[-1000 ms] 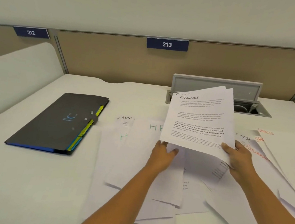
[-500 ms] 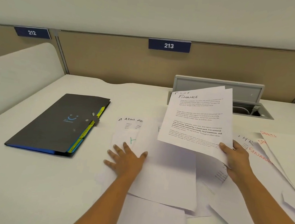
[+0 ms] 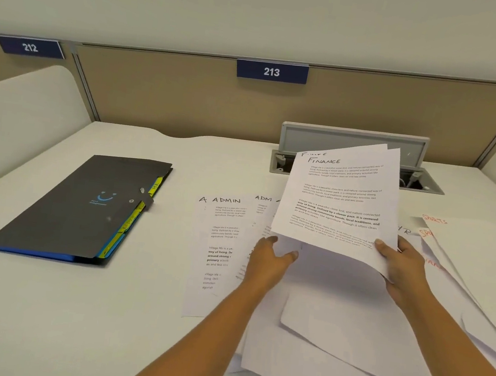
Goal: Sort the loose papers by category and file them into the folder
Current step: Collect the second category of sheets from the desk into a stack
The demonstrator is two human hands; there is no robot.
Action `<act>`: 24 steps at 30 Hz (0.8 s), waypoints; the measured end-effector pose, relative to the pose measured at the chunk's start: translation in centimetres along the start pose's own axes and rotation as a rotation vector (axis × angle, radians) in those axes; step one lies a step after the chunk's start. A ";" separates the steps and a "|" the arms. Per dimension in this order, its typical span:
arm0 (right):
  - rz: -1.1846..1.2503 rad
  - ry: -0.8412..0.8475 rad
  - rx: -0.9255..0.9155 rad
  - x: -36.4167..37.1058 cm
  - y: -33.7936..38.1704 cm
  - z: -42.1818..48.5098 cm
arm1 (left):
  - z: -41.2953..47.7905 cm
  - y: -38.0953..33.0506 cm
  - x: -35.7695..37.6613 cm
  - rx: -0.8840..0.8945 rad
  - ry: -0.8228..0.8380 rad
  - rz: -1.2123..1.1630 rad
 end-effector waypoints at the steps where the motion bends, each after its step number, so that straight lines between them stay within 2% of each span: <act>1: 0.007 -0.010 -0.003 -0.1 0.0 0.1 | -0.1 0.0 -0.2 0.010 -0.004 -0.024; 4: 0.040 -0.060 -0.003 -0.4 0.3 0.2 | -0.1 0.1 -1.4 0.060 -0.067 -0.057; 7: 0.089 -0.111 -0.008 -0.7 0.5 0.4 | 0.6 0.7 -3.1 0.115 -0.141 0.040; 9: 0.136 -0.147 -0.003 -0.8 0.5 0.5 | 1.5 1.5 -4.2 0.140 -0.137 0.241; 12: 0.184 -0.203 0.019 -0.9 0.6 0.8 | 2.7 3.4 -5.6 0.072 -0.028 0.658; 14: 0.186 -0.219 0.027 -0.9 0.7 1.0 | 3.0 4.4 -6.4 0.043 0.014 0.815; 17: 0.166 -0.232 0.024 -1.0 0.8 1.2 | 2.8 4.9 -7.2 0.012 0.002 0.863; 21: 0.150 -0.241 0.026 -1.0 0.8 1.3 | 2.6 4.6 -8.3 -0.029 -0.097 0.893; 24: 0.138 -0.225 0.018 -0.7 0.6 1.3 | 2.3 3.7 -8.3 0.117 -0.225 0.822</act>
Point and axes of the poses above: each hand's wrist, its own z-axis towards the middle knuckle, its own x-axis out of the palm, y = z × x, the point moved 3 cm from there along z, towards the middle knuckle, and after that the axes turned 9 degrees about -z, right-handed, at the moved point
